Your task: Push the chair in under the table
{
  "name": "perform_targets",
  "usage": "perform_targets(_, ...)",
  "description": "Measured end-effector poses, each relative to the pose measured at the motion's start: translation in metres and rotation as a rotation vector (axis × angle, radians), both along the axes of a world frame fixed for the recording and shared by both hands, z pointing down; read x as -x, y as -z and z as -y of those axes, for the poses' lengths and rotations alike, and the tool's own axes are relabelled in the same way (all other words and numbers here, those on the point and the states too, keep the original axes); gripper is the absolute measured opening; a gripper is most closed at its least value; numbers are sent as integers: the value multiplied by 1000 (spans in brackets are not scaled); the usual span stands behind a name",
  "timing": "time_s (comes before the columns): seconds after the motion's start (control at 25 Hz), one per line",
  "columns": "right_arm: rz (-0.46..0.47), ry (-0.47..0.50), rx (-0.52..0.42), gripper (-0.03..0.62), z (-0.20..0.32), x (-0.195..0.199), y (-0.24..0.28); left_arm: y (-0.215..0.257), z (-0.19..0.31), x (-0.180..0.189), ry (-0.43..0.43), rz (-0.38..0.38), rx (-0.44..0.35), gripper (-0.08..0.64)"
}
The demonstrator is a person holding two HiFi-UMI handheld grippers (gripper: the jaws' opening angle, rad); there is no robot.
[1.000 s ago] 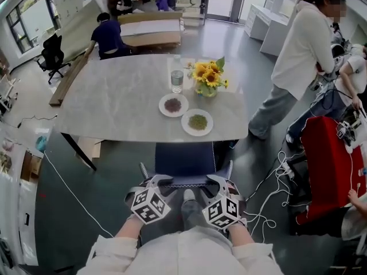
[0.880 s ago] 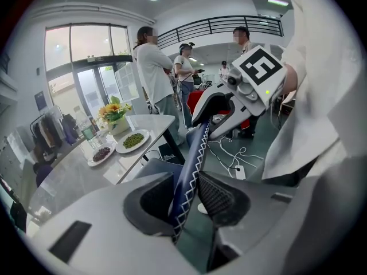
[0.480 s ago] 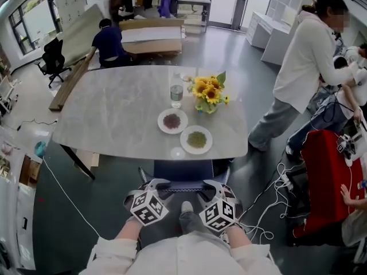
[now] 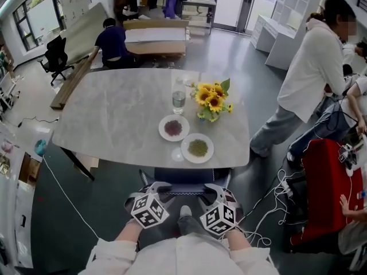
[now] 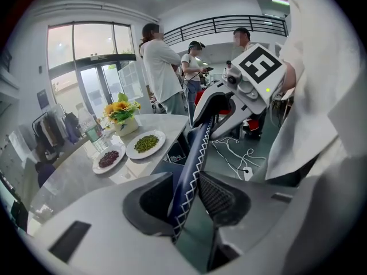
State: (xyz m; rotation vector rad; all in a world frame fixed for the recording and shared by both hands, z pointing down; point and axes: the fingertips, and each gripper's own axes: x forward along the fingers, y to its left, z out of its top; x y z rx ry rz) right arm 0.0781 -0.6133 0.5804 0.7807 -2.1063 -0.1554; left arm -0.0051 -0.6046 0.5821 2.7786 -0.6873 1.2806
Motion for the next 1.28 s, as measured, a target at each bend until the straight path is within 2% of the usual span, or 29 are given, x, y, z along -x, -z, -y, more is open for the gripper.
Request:
perform_targets(0.72, 5, 16, -12, 144, 3, -1, 0, -1, 3, -1, 11, -5, 0, 144)
perform_targets(0.96, 18, 17, 11, 144, -1, 1, 0, -1, 1, 1, 34, -8, 14, 151)
perform_targets(1.28, 29, -5, 40, 146, -3, 1, 0, -1, -1, 1, 68, -7, -33, 154)
